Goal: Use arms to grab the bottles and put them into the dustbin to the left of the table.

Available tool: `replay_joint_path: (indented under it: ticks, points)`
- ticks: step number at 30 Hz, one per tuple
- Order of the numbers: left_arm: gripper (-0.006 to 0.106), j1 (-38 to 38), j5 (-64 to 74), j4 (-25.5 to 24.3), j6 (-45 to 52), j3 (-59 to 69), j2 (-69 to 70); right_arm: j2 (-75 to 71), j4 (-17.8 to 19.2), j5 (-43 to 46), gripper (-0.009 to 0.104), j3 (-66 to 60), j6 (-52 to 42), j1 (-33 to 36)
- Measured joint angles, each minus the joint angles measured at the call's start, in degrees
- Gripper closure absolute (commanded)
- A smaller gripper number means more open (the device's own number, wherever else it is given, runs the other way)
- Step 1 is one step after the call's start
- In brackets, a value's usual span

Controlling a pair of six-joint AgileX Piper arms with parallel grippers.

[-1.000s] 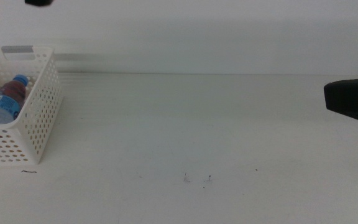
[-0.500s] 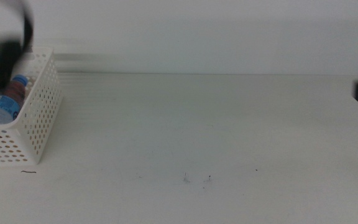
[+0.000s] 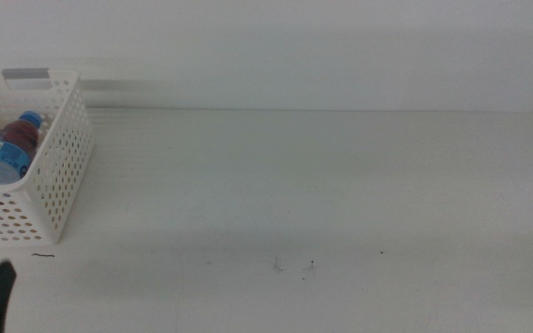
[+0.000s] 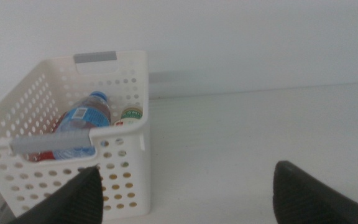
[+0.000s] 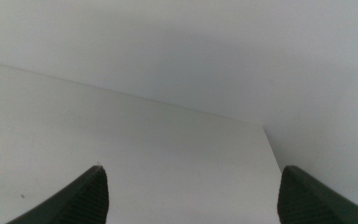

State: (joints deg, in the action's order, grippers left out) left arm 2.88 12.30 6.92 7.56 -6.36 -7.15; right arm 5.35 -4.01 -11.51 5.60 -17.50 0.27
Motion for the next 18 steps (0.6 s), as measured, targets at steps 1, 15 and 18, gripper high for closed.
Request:
replay_joint_path:
  ticks: [1,15,18]
  points:
    - [0.007,0.00,-0.15,0.00,0.00,1.70,1.92,-1.51,0.10,0.00,0.009,-1.65,0.00,-0.48]
    - [0.007,0.00,-3.76,-1.94,0.00,6.32,6.90,-5.11,0.33,1.59,0.009,-5.37,0.00,-2.42]
    - [0.007,0.00,-3.97,-1.94,0.00,6.32,6.90,-5.11,0.33,1.70,0.009,-5.37,0.00,-2.42]
